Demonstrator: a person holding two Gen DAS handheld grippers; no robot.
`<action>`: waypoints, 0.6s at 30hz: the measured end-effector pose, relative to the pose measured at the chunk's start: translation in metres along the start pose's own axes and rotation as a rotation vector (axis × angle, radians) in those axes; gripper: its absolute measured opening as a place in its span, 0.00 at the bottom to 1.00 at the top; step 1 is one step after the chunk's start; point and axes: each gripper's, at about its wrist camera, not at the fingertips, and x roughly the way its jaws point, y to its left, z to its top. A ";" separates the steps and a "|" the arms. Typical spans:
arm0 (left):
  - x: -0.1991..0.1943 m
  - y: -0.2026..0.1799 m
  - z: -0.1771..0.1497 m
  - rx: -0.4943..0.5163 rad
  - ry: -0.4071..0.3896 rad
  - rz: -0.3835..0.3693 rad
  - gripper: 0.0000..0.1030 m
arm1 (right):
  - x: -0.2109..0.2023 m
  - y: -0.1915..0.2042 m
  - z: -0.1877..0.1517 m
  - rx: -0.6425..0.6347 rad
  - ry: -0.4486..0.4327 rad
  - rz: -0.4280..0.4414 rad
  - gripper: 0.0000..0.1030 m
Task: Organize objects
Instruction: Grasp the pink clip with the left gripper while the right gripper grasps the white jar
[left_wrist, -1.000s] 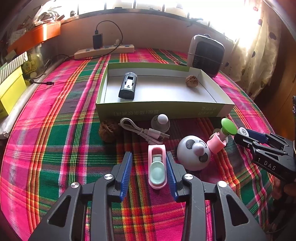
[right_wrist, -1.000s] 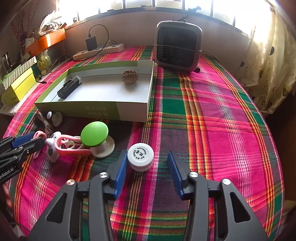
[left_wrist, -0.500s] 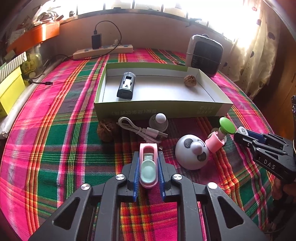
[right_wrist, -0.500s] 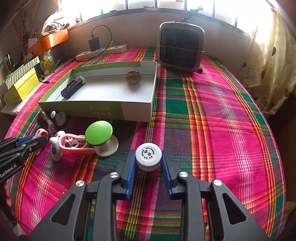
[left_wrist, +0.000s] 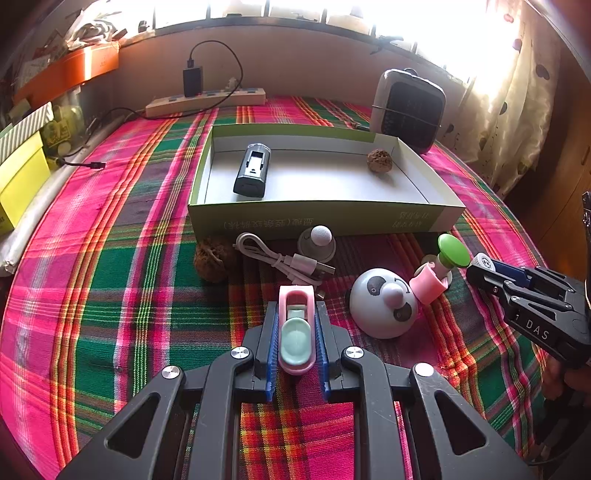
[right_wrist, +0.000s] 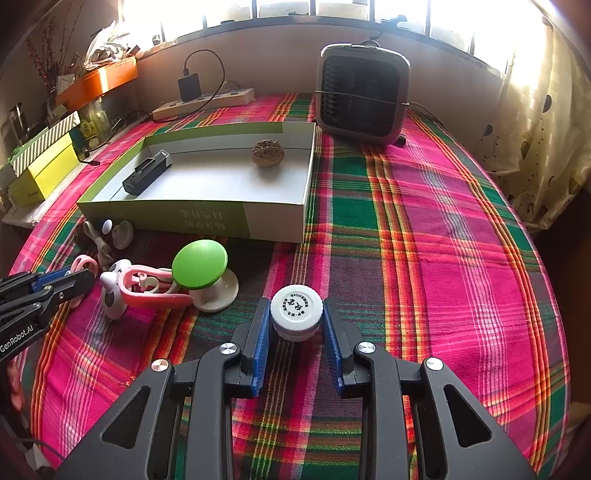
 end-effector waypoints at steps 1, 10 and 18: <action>0.000 0.000 0.000 -0.001 0.000 -0.001 0.15 | 0.000 0.000 0.000 0.000 0.000 0.001 0.27; -0.007 -0.001 0.003 0.004 -0.019 -0.008 0.15 | -0.005 -0.001 0.002 0.004 -0.011 0.008 0.27; -0.020 0.000 0.017 0.016 -0.042 -0.018 0.15 | -0.015 0.000 0.015 -0.004 -0.041 0.014 0.27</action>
